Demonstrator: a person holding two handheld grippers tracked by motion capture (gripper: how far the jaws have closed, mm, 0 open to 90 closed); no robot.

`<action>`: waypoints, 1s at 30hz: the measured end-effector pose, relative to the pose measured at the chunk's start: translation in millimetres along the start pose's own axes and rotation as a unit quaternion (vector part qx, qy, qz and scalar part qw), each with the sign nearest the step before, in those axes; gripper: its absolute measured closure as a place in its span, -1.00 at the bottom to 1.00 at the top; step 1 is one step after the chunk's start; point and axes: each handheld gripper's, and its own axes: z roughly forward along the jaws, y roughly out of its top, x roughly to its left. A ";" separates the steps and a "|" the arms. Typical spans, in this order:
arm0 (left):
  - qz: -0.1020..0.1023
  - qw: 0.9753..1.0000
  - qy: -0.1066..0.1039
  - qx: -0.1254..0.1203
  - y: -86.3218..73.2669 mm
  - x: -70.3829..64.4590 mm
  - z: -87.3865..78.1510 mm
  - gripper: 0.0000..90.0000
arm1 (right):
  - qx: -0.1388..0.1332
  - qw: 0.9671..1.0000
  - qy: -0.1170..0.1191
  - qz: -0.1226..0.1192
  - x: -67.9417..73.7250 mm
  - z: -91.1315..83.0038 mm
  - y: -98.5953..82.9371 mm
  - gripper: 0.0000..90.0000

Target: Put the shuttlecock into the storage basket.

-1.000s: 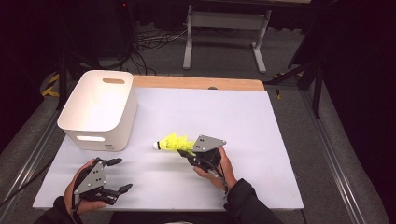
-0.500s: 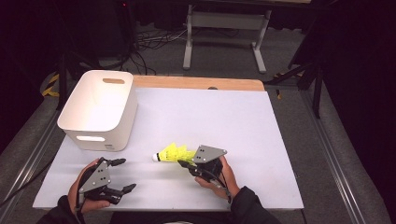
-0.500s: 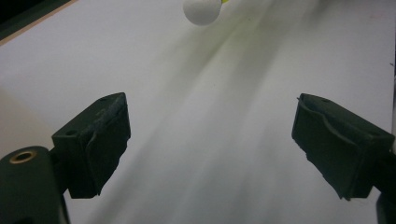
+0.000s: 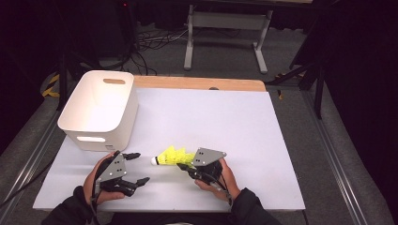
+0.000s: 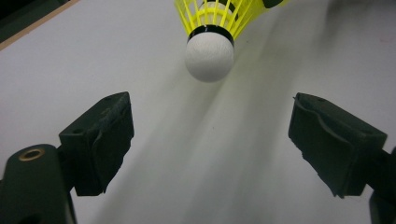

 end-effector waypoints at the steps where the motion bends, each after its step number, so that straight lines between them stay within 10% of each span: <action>1: -0.001 1.000 -0.001 0.000 4.0 1.5 5.7 -0.65 | 0.000 1.000 -0.002 -0.003 -0.1 -0.3 0.5 0.89; 15: 0.009 1.000 -0.023 0.014 23.7 5.1 36.9 -0.45 | 0.002 1.000 -0.013 -0.019 -1.1 -3.3 3.3 0.89; 30: 0.023 0.997 -0.054 0.053 29.7 7.4 56.6 0.19 | 0.034 0.997 -0.014 -0.061 7.7 1.8 5.8 0.87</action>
